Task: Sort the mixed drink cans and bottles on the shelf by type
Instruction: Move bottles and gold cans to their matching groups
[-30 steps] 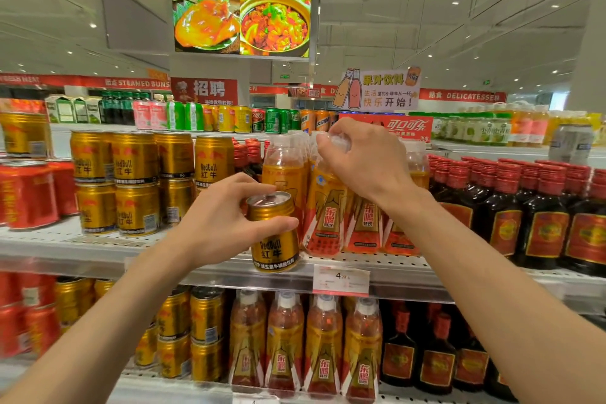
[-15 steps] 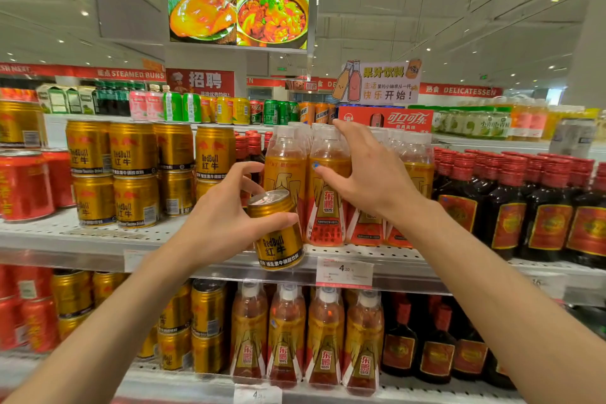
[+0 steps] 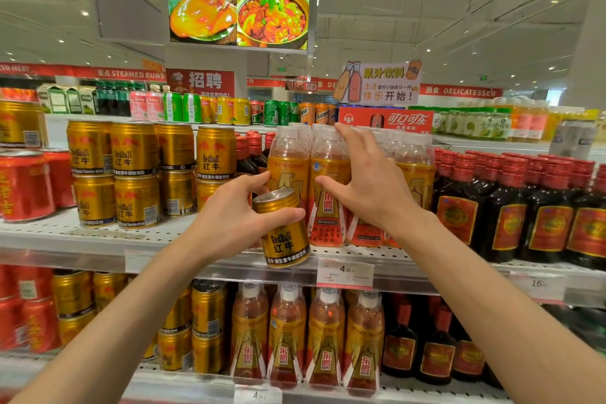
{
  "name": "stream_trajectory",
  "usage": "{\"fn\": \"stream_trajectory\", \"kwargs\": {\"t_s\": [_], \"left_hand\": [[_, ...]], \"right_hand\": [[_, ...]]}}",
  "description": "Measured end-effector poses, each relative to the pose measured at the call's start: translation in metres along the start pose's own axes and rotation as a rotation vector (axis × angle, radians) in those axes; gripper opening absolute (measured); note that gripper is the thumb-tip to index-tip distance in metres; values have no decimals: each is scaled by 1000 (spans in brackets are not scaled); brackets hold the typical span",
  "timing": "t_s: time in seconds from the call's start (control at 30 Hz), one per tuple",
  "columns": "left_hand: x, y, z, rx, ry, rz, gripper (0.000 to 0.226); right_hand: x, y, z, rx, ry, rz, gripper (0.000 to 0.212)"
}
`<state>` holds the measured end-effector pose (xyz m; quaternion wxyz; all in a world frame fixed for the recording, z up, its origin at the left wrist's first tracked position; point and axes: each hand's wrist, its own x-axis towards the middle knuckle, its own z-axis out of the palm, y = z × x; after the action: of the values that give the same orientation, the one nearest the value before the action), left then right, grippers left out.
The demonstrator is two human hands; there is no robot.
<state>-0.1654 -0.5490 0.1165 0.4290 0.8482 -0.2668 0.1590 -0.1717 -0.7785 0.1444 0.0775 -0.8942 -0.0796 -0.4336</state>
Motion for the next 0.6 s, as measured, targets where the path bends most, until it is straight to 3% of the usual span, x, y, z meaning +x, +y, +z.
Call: {"fn": "stream_trajectory", "kwargs": {"t_s": [0.27, 0.47, 0.6], "left_hand": [[-5, 1, 4, -45, 44, -22, 95], [-17, -5, 7, -190, 74, -32, 76], [-22, -10, 11, -271, 49, -45, 65]], "right_hand": [[-7, -3, -5, 59, -22, 3, 85], [-39, -7, -20, 270, 41, 41, 58], [-65, -11, -23, 377, -52, 128, 42]]}}
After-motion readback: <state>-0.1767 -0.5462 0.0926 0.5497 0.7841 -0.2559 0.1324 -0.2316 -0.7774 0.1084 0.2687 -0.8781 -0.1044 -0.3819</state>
